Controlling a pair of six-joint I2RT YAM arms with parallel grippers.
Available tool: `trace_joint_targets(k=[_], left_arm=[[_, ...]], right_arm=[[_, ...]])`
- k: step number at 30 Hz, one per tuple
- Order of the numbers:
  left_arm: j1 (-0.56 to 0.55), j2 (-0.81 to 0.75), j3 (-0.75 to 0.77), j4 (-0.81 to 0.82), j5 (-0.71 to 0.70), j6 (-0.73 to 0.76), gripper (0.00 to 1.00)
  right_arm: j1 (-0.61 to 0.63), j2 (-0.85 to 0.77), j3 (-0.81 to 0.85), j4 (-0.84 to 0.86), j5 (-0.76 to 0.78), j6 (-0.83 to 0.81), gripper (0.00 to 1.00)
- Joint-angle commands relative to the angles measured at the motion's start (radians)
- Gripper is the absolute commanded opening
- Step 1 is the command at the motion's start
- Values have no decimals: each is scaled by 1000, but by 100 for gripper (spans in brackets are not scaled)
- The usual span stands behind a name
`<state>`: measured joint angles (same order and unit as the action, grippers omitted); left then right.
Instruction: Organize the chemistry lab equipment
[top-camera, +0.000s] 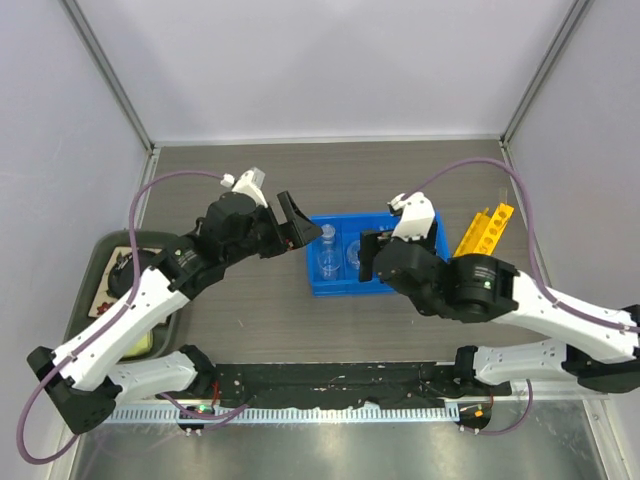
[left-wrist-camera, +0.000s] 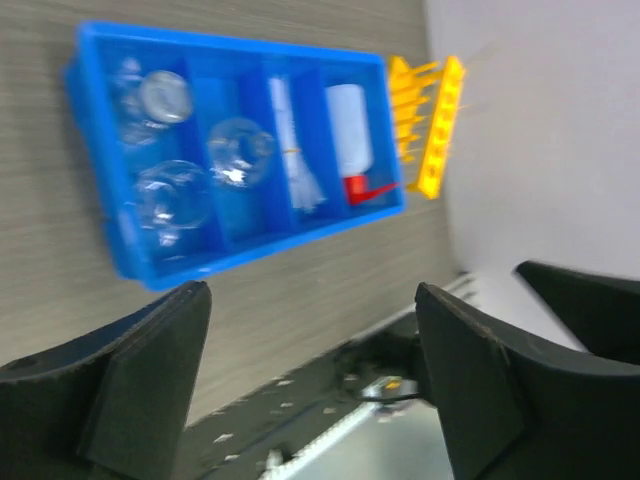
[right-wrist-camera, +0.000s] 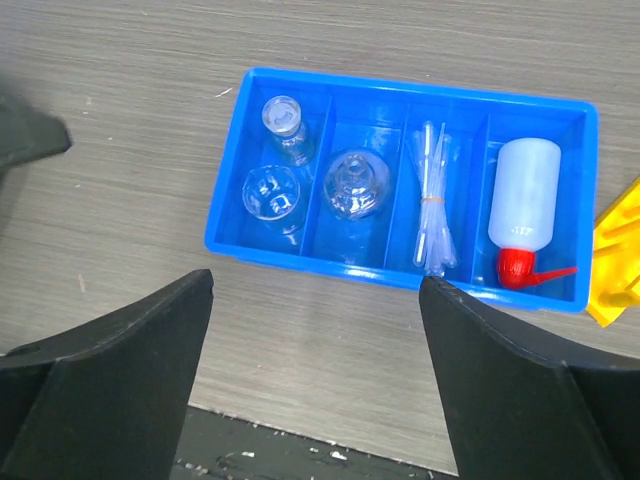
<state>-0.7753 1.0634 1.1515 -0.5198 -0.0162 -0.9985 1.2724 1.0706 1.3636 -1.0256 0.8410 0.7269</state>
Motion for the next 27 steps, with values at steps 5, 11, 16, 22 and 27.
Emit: trace_joint_targets(k=[5,11,16,22,27], left_arm=[[22,-16,65,-275,-246,371,100],[33,4,16,-267,-419,435,100],[109,79,28,-258,-400,448,100],[261,144,43,-221,-276,442,100],[366,184,66,-212,-234,446,100]], right_arm=[[-177,184,-18,154,-48,-73,94],[-414,256,-101,320,-183,-126,95],[-606,301,-121,357,-274,-170,95],[-685,342,-78,300,-128,-219,96],[-686,373,-31,217,-5,-216,96]])
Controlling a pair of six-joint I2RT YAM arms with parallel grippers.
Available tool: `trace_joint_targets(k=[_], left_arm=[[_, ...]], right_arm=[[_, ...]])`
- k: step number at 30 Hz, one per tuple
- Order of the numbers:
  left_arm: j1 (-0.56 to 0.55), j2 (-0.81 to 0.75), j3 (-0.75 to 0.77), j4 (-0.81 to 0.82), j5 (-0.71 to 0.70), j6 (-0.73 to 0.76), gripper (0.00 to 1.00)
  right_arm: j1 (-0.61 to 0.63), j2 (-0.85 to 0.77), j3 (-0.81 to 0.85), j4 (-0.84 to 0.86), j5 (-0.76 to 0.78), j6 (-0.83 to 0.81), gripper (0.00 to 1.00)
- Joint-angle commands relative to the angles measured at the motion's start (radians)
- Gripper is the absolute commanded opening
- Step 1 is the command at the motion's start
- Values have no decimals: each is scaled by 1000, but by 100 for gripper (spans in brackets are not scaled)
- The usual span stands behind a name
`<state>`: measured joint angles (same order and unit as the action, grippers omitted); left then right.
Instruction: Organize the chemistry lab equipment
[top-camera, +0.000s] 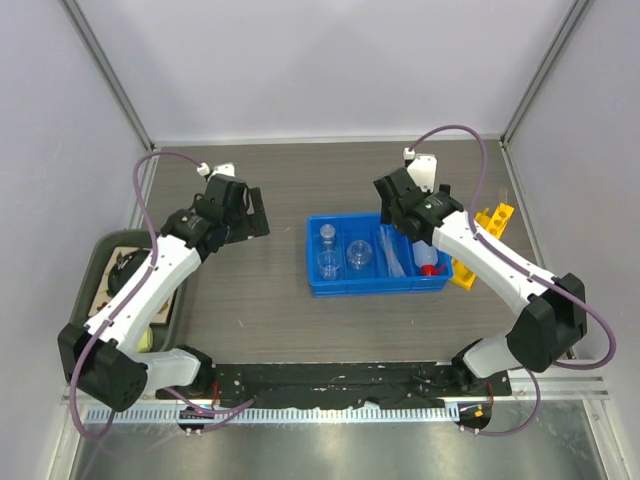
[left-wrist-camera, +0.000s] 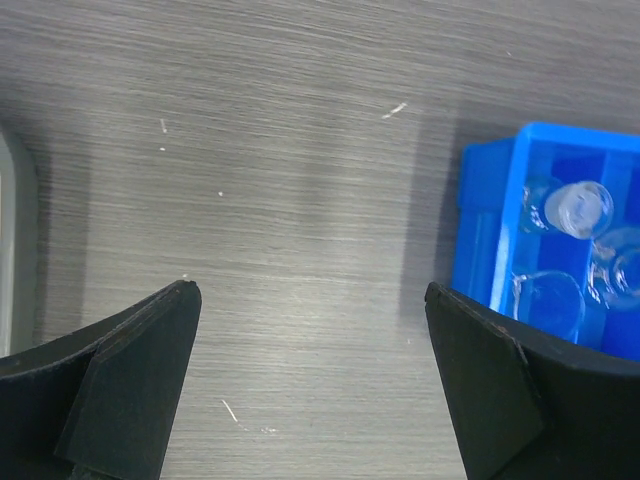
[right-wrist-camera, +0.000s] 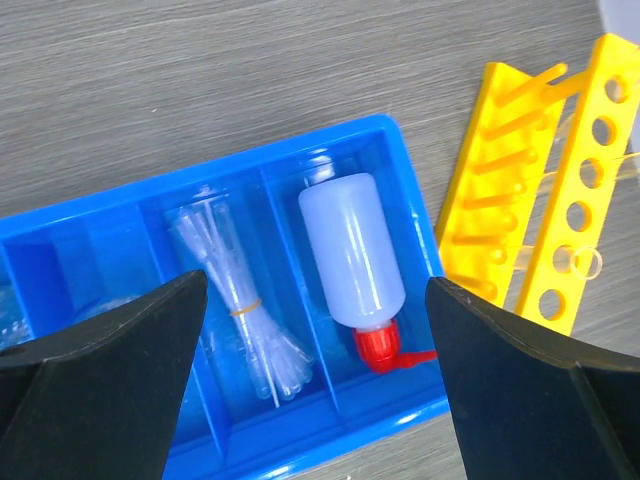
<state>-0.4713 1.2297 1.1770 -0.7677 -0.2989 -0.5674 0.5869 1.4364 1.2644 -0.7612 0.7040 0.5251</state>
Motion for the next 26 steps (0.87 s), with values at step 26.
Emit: trace_joint_targets(k=[26], left_arm=[[118,-133,135,-35,-125,130,100]], right_arm=[[-27,-81,286,-190,219,-19,97]])
